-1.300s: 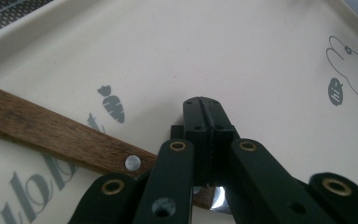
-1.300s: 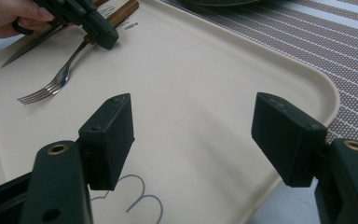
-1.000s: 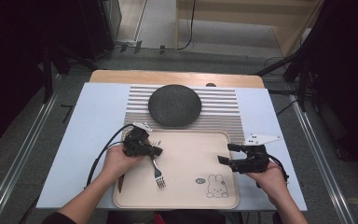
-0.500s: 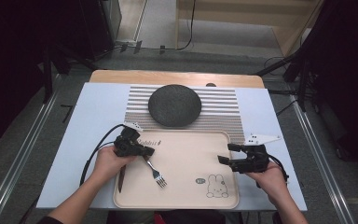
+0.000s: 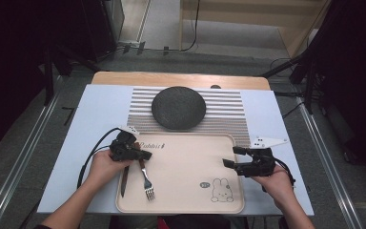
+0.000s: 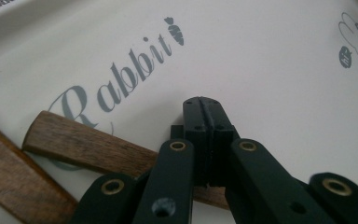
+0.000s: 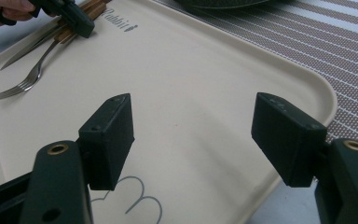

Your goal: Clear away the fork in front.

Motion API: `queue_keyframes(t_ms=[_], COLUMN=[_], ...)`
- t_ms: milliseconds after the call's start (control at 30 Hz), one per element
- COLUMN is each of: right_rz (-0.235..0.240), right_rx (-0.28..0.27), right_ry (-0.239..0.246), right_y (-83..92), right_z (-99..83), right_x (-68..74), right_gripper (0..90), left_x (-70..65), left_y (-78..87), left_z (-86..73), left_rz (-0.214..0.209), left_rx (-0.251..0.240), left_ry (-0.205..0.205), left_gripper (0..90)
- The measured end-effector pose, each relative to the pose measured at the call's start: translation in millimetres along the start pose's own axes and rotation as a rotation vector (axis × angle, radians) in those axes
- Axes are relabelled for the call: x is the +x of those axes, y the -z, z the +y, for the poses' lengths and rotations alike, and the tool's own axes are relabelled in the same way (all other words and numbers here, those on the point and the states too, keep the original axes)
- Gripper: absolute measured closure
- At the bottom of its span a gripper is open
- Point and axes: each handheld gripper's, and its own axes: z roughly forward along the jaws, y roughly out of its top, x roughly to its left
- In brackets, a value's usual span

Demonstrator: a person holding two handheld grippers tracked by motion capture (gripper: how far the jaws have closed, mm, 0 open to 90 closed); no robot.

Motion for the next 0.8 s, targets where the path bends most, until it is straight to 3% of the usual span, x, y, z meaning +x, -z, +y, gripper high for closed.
queue_keyframes(t_ms=[600,800], right_rz=[0.0,0.001], right_rx=[0.006,0.008], right_ry=[0.002,0.002], right_y=[-0.9,-1.1], right_z=[-0.1,-0.5], right_x=[0.4,0.2], right_gripper=[28.7,28.7], left_x=[9.3,9.1], left_y=[13.4,16.4], left_z=[-9.2,-8.5], left_rz=[0.019,-0.006], left_rx=[-0.008,-0.027], left_ry=[0.016,0.019], left_gripper=[88.6,77.9])
